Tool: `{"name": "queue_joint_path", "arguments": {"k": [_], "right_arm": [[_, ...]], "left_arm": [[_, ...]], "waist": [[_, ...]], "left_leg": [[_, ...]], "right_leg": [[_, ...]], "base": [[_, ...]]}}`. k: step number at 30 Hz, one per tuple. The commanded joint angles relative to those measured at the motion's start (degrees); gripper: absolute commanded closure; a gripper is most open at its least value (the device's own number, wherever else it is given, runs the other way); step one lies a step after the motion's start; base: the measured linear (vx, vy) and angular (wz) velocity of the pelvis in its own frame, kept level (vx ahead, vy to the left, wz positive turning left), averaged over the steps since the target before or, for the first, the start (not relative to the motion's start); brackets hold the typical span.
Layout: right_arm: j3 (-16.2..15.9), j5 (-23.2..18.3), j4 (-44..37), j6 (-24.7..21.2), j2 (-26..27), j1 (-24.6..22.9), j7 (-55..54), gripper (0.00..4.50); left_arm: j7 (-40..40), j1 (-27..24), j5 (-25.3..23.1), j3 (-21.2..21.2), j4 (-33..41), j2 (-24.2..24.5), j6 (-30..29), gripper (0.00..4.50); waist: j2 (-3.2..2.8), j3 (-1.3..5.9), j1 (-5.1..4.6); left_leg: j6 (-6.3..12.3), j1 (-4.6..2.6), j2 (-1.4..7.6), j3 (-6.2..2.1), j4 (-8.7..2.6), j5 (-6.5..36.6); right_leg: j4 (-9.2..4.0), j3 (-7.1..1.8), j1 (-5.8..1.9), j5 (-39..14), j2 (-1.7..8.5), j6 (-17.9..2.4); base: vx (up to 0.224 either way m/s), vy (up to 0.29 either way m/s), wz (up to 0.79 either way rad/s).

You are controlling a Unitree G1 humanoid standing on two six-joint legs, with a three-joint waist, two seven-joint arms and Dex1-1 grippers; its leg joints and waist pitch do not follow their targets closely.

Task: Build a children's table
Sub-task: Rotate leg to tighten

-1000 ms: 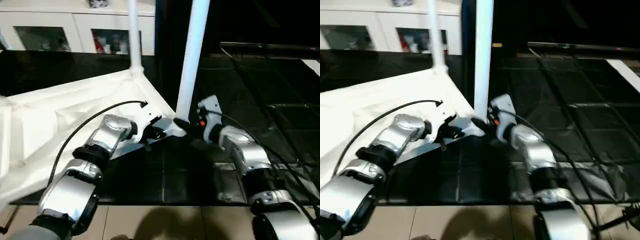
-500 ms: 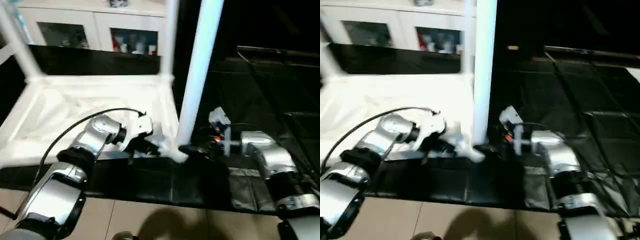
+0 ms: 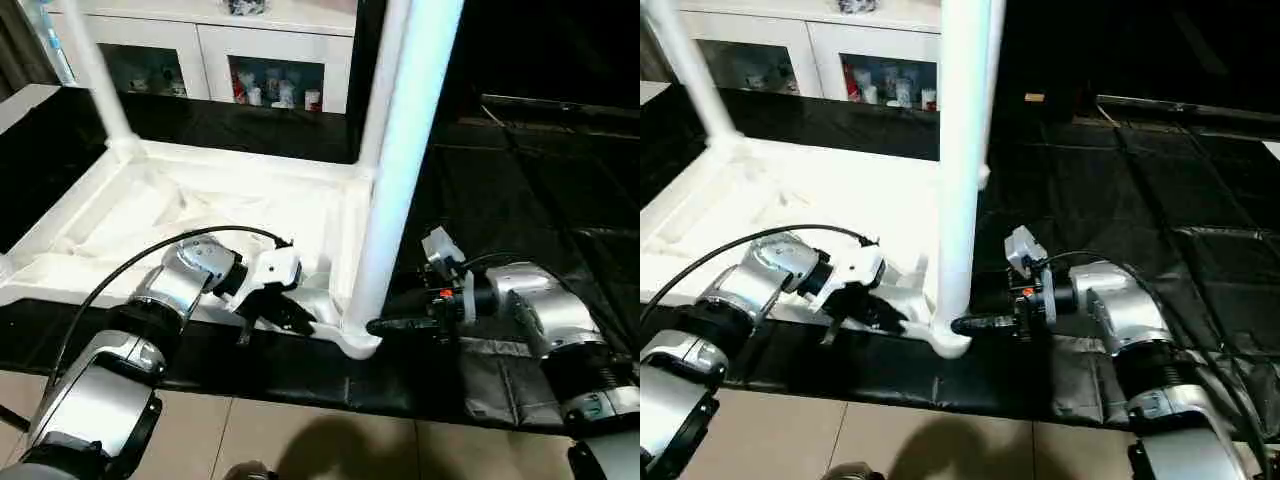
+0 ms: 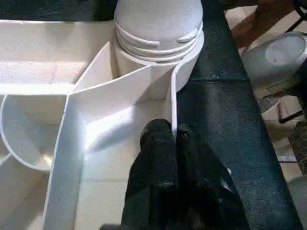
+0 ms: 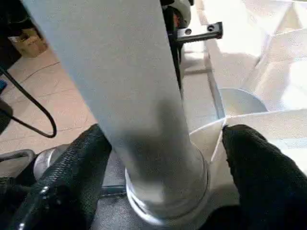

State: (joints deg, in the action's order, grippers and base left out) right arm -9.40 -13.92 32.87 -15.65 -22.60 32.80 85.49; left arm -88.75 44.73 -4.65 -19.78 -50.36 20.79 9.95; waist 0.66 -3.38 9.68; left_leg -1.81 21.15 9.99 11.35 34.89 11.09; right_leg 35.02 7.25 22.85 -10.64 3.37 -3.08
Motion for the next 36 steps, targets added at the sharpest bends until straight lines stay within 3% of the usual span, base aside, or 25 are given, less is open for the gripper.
{"name": "queue_joint_path", "arguments": {"k": [1, 13, 18, 19, 21, 25, 28, 29, 31, 36], "right_arm": [[-0.2, -0.9, 0.2, -0.3, 0.0, 1.2, 1.3, 0.92], [-0.7, -2.0, -1.0, -2.1, 0.1, 0.6, 3.6, 1.93], [0.4, -2.7, -2.4, -2.3, 1.0, -0.6, 1.9, 2.21], [1.6, -3.2, -3.4, -2.7, 2.0, -1.4, -0.8, 2.24], [1.9, -3.2, -3.7, -2.7, 2.3, -1.7, -1.8, 2.31], [3.5, 0.9, -3.2, -3.8, 7.0, -2.0, -19.0, 2.40], [4.5, 3.6, -1.9, -5.1, 11.2, -1.0, -31.1, 2.46], [5.2, 4.5, -1.3, -6.0, 13.0, -0.4, -35.7, 2.47], [5.6, 6.1, 0.4, -6.3, 15.9, 1.1, -42.4, 2.50], [6.6, 8.4, 4.1, -3.8, 20.8, 4.7, -53.6, 2.53]], "left_arm": [[-2.2, 0.3, 0.3, -1.2, 2.4, -0.9, 1.2, 4.50], [-1.0, 0.3, 0.2, -1.0, 2.1, -0.9, 0.9, 4.50], [4.3, 1.1, -0.9, -0.4, 0.3, -2.2, -1.2, 4.50], [7.6, 1.9, -0.6, 0.6, -0.7, -3.6, -4.2, 4.50], [8.5, 2.1, -0.4, 1.0, -1.0, -4.1, -5.1, 4.50], [15.7, 3.9, 1.2, 3.7, -2.1, -8.1, -11.9, 4.50], [22.1, 5.6, 1.6, 5.3, -3.7, -10.7, -15.2, 4.50], [24.6, 6.4, 1.6, 5.8, -4.4, -11.7, -16.5, 4.50], [30.4, 8.0, 1.8, 7.4, -6.1, -13.6, -18.0, 4.50], [40.2, 10.8, 3.0, 11.2, -8.3, -16.9, -20.2, 4.50]], "waist": [[0.36, 4.55, -0.49], [0.35, 4.64, -0.45], [0.42, 4.47, -0.49], [0.10, 4.39, -0.38], [0.34, 4.36, -0.51], [0.14, 4.22, -1.32], [0.39, 4.23, -3.01], [0.19, 4.26, -3.29], [0.40, 4.37, -4.26], [0.27, 4.43, -4.75]], "left_leg": [[4.04, -0.97, 4.74, -2.01, -3.58, 5.1], [4.38, -0.87, 4.70, -2.02, -3.53, 4.5], [3.77, -0.98, 4.65, -2.01, -3.61, 5.6], [3.52, -1.17, 4.70, -1.99, -3.62, 6.1], [3.14, -1.16, 4.57, -1.95, -3.63, 6.5], [1.92, -1.05, 4.31, -2.27, -3.84, 7.0], [0.92, -0.76, 4.07, -2.50, -3.96, 7.1], [0.93, -0.77, 3.97, -2.55, -3.94, 7.0], [1.59, -0.62, 3.70, -2.37, -3.74, 6.4], [3.25, -0.59, 3.40, -2.14, -3.57, 4.9]], "right_leg": [[-4.38, -4.48, -3.29, -13.0, 7.15, -7.5], [-4.33, -4.46, -3.33, -12.5, 7.10, -7.1], [-4.69, -4.42, -3.29, -14.9, 7.14, -6.6], [-4.97, -4.45, -3.09, -15.8, 7.09, -6.4], [-5.04, -4.46, -3.26, -16.7, 7.16, -6.4], [-5.40, -4.22, -3.30, -19.9, 7.23, -5.3], [-5.54, -4.11, -3.51, -20.4, 7.25, -5.0], [-5.61, -4.09, -3.56, -20.2, 7.22, -5.2], [-5.50, -4.22, -3.70, -17.8, 7.05, -6.4], [-5.51, -4.28, -3.65, -15.4, 6.71, -7.0]], "base": [[0.000, 0.000, 0.00], [0.000, 0.000, 0.00], [0.000, 0.000, 0.00], [0.000, 0.000, 0.00], [0.000, 0.000, 0.00], [0.000, 0.000, 0.00], [0.000, 0.000, 0.00], [0.000, 0.000, 0.00], [0.000, 0.000, 0.00], [0.000, 0.000, 0.00]]}}
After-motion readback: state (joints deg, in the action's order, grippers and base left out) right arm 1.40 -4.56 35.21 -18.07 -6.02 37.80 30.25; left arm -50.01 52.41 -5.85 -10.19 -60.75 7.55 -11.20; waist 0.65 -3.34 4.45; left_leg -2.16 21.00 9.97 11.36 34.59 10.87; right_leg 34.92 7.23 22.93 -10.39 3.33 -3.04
